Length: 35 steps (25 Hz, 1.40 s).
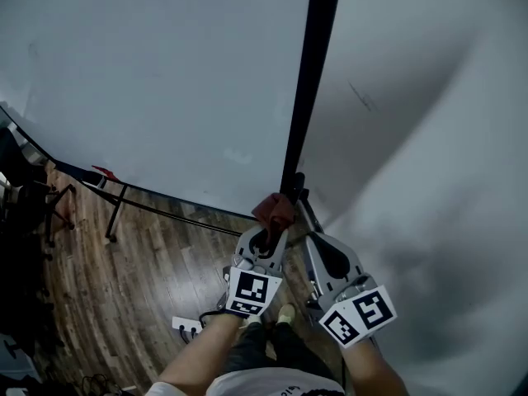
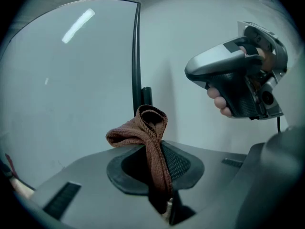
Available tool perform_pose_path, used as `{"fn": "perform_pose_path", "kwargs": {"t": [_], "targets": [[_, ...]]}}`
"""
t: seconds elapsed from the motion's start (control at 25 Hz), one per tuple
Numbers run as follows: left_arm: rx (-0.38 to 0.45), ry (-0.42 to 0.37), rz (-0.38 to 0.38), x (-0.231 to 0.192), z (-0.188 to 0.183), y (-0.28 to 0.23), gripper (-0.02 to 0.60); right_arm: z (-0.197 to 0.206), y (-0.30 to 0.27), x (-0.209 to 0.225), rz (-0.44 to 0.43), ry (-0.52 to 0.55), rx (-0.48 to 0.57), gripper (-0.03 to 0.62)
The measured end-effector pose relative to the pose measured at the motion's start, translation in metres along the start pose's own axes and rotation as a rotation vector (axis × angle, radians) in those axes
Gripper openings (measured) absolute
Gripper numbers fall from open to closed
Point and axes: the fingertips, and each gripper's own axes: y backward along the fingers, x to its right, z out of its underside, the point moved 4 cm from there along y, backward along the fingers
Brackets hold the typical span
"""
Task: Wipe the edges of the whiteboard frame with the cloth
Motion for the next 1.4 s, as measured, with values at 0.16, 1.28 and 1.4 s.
{"fn": "perform_pose_path", "kwargs": {"t": [0.16, 1.28, 1.4], "targets": [[0.012, -0.018, 0.011, -0.017, -0.021, -0.014, 0.072, -0.017, -0.019, 0.002, -0.005, 0.0, -0.003, 0.003], [0.237, -0.127, 0.022, -0.021, -0.203, 0.024, 0.072, -0.136, -0.013, -0.023, -0.089, 0.132, 0.139, 0.003], [0.25, -0.142, 0.025, -0.024, -0.223, 0.025, 0.072, -0.15, -0.011, -0.027, -0.104, 0.146, 0.166, 0.002]]}}
